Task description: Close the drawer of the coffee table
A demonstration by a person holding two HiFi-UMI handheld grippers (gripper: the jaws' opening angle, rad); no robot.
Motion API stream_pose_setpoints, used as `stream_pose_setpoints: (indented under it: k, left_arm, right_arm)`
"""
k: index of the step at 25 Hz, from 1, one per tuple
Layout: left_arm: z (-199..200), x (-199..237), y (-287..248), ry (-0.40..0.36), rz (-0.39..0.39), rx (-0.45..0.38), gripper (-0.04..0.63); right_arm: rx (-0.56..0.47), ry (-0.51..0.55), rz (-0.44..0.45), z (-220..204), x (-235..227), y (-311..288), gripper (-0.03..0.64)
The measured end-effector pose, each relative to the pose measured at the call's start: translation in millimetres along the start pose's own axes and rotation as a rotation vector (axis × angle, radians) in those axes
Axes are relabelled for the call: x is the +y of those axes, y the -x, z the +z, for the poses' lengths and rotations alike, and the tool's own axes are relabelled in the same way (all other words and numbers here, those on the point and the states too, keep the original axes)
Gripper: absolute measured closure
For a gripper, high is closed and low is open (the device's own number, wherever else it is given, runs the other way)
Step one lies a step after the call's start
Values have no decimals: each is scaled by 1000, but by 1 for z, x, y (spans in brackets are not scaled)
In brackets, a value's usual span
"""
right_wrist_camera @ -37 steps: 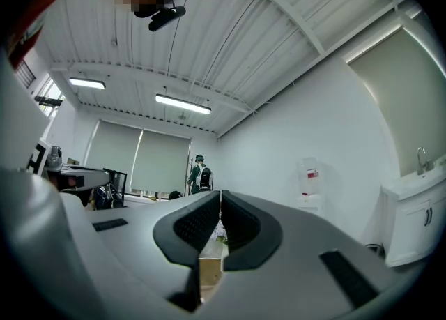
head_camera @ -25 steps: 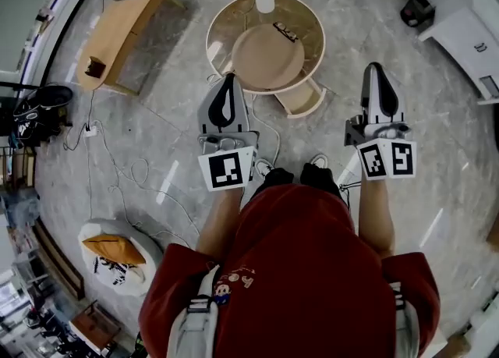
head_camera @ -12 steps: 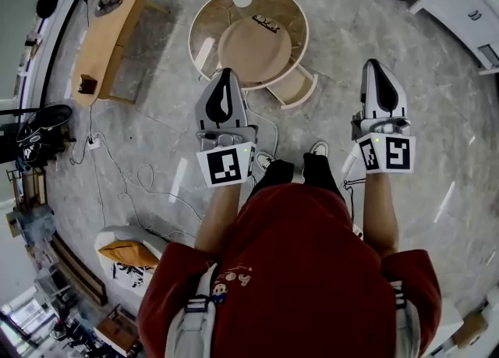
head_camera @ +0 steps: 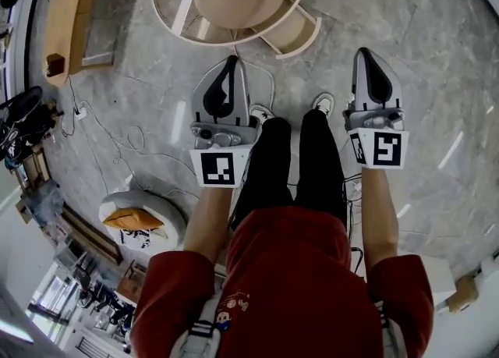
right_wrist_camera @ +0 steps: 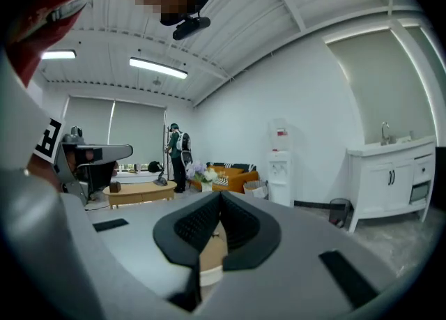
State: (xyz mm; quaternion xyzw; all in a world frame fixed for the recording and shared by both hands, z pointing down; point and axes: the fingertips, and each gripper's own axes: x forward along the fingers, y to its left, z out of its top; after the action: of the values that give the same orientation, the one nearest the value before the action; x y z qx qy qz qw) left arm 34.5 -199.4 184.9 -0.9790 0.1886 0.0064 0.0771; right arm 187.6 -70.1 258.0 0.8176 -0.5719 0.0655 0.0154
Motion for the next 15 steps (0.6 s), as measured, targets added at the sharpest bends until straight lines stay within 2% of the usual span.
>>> stream_pose_setpoints:
  k: [3, 8, 15]
  left_arm:
    - [-82, -8, -4, 61, -40, 46, 583]
    - [-223, -27, -2, 107, -85, 121, 583]
    - [-426, -62, 48, 111, -130, 216, 583]
  right_arm:
    - [65, -24, 12, -80, 7, -10, 595]
    - [162, -33, 33, -212, 14, -24, 595]
    - [214, -19, 79, -411, 23, -19, 595]
